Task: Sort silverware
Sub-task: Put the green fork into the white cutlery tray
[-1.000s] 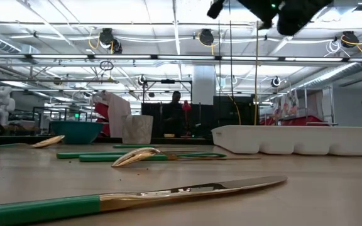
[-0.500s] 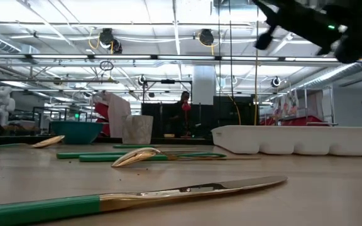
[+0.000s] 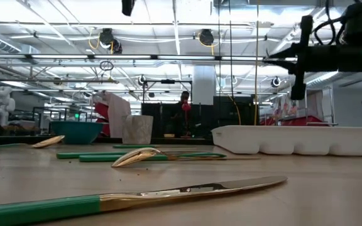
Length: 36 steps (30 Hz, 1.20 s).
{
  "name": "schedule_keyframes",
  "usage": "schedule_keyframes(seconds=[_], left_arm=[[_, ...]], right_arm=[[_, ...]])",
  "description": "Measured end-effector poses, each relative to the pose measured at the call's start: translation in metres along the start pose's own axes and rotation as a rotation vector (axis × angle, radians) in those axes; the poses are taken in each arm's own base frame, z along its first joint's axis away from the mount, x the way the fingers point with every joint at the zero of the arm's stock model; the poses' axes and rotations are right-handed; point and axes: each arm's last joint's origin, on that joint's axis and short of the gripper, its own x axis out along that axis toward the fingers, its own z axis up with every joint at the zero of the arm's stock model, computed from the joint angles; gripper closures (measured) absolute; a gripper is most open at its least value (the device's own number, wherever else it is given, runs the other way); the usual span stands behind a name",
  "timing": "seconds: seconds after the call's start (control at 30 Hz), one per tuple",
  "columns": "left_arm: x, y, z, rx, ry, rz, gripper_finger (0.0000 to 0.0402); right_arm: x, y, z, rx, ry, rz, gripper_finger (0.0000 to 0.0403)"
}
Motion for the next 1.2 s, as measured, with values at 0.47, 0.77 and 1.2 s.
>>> schedule_keyframes(seconds=[0.47,0.77,1.2], left_arm=[[0.008,0.005,-0.006,-0.011,0.033,0.024,0.0279],[0.009,0.016,-0.005,-0.012,0.048,0.079,0.0279],[0.009,0.019,-0.008,-0.051,0.080,0.104,0.0279]], right_arm=[[0.026,0.028,0.000,-0.301,0.257,-0.566,0.0402],[0.036,0.092,0.017,-0.580,0.442,-1.032,0.0402],[0.065,0.030,-0.027,-0.707,0.679,-1.470,0.0402]])
